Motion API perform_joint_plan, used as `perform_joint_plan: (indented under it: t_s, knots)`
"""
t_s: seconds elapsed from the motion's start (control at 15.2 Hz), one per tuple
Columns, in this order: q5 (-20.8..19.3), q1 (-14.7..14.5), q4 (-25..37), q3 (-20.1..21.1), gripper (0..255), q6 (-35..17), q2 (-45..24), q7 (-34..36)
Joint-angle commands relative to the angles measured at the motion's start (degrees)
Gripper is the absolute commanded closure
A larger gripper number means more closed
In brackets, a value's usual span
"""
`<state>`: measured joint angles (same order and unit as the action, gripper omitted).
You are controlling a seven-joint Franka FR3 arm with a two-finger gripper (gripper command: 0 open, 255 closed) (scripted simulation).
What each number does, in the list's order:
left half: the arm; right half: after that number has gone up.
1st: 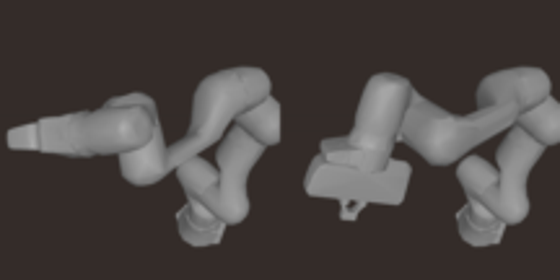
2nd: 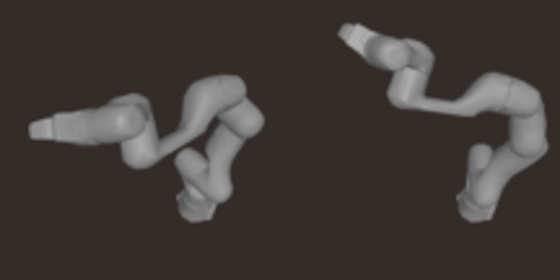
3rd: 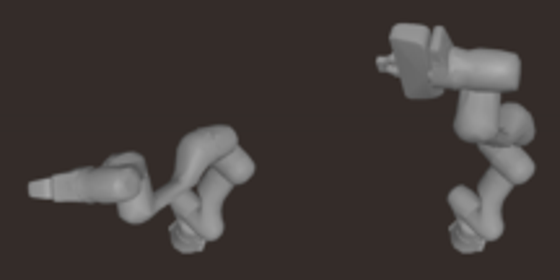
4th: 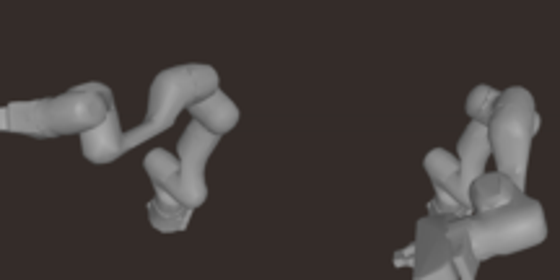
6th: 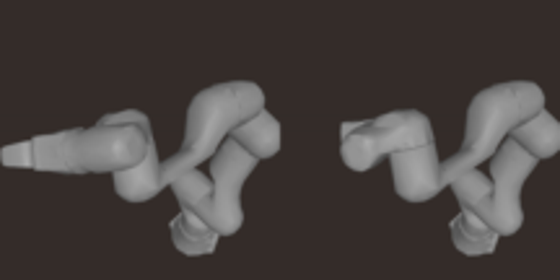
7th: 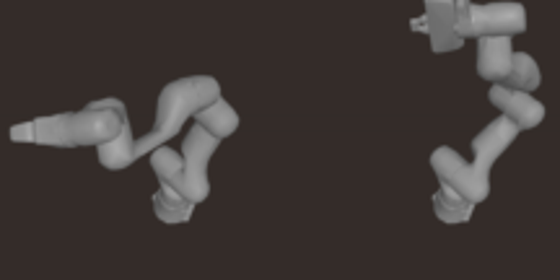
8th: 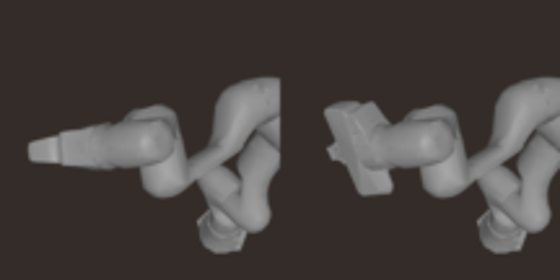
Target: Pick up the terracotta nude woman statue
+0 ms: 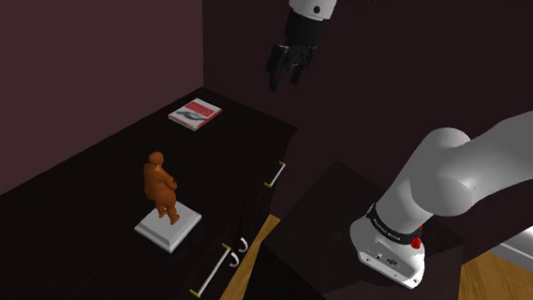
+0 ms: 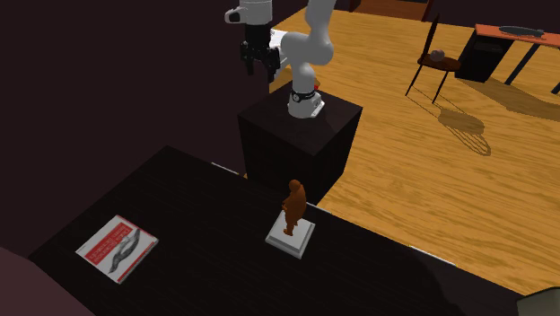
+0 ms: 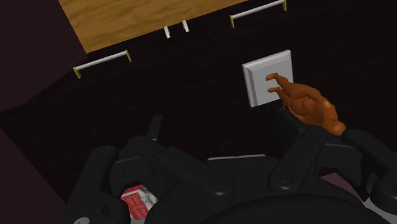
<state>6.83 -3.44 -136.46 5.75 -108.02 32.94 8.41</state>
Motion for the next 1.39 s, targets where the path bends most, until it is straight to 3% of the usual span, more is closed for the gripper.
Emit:
perform_joint_plan:
  t_s: [0.0, 0.66, 1.32]
  knots:
    - [1.14, -0.83, 0.3, 1.32, 0, -3.41, -3.52, 0.93]
    - [4.15, -4.16, 6.51, 6.82, 0, -15.97, -21.34, 4.66]
    - [2.45, -7.73, 19.17, 10.87, 0, -24.11, -40.98, 9.36]
